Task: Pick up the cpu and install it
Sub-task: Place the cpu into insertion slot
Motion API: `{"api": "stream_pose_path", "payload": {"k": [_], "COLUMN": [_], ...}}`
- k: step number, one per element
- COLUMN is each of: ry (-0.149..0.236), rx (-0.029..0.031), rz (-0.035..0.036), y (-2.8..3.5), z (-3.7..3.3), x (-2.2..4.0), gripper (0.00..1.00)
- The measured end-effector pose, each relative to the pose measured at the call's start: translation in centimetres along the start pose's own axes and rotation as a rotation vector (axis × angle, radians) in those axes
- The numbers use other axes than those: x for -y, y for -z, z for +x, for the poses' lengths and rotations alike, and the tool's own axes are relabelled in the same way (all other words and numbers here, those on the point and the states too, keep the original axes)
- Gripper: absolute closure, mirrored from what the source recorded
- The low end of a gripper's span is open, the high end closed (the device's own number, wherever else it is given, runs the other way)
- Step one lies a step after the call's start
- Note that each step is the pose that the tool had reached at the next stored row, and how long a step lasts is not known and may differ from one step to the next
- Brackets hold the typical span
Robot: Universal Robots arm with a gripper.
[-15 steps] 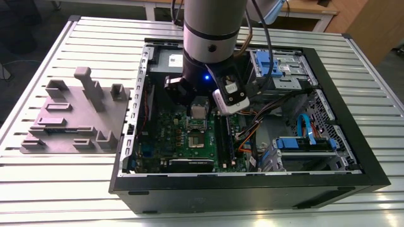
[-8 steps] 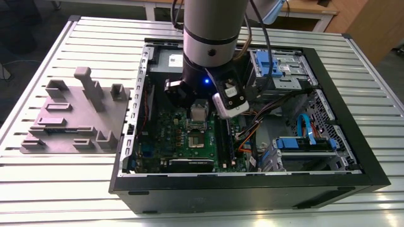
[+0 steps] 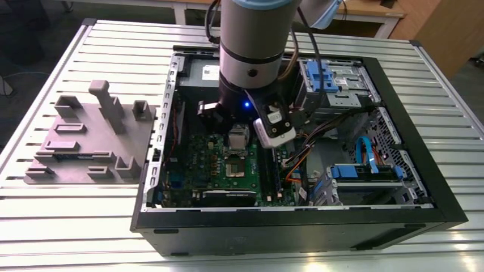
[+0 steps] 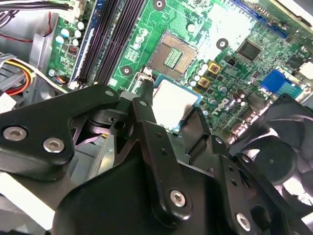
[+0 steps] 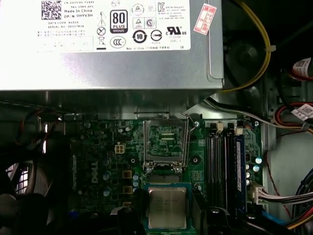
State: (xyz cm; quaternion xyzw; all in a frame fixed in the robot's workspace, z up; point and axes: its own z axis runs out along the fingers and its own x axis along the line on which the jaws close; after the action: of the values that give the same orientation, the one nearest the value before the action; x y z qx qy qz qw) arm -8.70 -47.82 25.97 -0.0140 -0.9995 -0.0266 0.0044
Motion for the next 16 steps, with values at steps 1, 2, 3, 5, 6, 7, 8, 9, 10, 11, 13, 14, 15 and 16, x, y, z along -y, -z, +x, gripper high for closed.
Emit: {"api": "stream_pose_path", "payload": {"k": [1, 2, 3, 5, 6, 7, 8, 9, 10, 11, 13, 14, 15, 16], "ry": [0.0, 0.0, 0.0, 0.0, 0.0, 0.0, 0.0, 0.0, 0.0, 0.0, 0.0, 0.0, 0.0, 0.0], "rx": [0.0, 0.0001, 0.0, -0.0001, 0.0, 0.0, 0.0, 0.0, 0.0, 0.0001, 0.0001, 0.0, 0.0, 0.0001], "rz": [0.0003, 0.0005, 0.0007, 0.001, 0.001, 0.001, 0.0011, 0.0011, 0.0011, 0.0009, 0.001, 0.001, 0.0011, 0.0009], "y": [-0.11, -0.19, -0.24, -0.23, -0.24, -0.24, -0.24, -0.24, -0.25, -0.28, -0.33, -0.37, -0.41, -0.47], "z": [-0.01, -0.01, -0.01, -0.01, -0.01, -0.02, -0.02, -0.02, -0.02, -0.02, -0.04, -0.05, -0.06, -0.06], "x": [0.03, 0.04, 0.05, 0.05, 0.05, 0.05, 0.05, 0.05, 0.05, 0.07, 0.2, 0.27, 0.35, 0.4], "gripper": [0.53, 0.53, 0.53, 0.53, 0.53, 0.53, 0.53, 0.53, 0.53, 0.53, 0.53, 0.53, 0.53, 0.53]}}
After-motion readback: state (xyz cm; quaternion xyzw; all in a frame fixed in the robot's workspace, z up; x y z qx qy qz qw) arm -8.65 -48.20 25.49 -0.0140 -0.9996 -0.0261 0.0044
